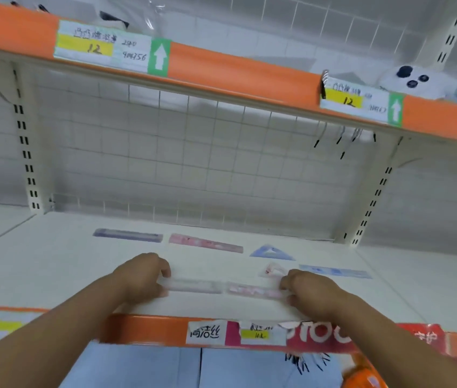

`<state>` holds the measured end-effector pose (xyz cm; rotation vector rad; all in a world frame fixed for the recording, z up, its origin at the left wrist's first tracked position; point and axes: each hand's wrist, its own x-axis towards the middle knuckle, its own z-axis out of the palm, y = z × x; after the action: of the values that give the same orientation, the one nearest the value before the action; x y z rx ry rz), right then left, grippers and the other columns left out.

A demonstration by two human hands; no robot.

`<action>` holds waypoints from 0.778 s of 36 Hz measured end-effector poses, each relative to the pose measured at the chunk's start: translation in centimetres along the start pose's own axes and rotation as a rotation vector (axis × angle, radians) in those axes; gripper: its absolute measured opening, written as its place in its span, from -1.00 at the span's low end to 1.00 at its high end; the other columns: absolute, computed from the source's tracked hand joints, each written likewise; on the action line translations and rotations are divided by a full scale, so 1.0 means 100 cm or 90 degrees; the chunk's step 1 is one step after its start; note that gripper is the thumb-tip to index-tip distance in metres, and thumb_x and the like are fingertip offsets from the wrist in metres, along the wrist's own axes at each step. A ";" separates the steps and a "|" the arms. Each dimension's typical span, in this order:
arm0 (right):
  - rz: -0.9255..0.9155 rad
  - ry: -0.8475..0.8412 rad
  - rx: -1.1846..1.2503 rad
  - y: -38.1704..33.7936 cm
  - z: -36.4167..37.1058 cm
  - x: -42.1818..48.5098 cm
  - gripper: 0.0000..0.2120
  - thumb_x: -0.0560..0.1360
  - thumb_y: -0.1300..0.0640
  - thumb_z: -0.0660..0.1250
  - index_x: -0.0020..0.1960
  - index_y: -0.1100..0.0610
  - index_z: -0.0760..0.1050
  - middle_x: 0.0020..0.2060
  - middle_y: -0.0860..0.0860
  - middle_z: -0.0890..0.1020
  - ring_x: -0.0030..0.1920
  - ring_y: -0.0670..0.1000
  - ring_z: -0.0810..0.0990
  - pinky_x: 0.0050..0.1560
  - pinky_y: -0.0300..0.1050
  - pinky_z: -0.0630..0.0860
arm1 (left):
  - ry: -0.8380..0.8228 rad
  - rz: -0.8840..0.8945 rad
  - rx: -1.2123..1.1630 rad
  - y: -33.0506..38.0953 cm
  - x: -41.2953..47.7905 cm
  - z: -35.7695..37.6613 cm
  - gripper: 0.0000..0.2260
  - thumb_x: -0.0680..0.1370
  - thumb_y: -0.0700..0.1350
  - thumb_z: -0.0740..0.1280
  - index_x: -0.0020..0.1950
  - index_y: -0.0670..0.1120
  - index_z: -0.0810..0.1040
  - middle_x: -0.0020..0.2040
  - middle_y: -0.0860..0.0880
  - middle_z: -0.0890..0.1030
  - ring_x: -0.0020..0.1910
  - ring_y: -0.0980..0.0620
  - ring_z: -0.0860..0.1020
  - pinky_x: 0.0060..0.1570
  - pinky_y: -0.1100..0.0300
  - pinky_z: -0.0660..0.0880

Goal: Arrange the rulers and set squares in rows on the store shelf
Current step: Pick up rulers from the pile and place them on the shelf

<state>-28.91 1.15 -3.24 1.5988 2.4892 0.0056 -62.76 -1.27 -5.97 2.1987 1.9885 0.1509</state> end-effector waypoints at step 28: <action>-0.105 -0.013 0.013 -0.004 0.008 0.007 -0.73 0.59 0.04 0.21 0.24 0.07 0.50 0.15 -0.02 0.48 0.14 0.04 0.47 0.05 -0.10 0.38 | -0.087 -0.101 0.038 0.004 -0.030 -0.015 -0.53 0.48 0.04 0.42 0.35 0.02 0.41 0.27 0.00 0.42 0.23 0.03 0.43 0.20 0.27 0.35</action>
<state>-29.46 1.55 -4.15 1.3892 2.6045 -0.0577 -62.94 -4.17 -4.34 2.0139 2.1044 -0.0778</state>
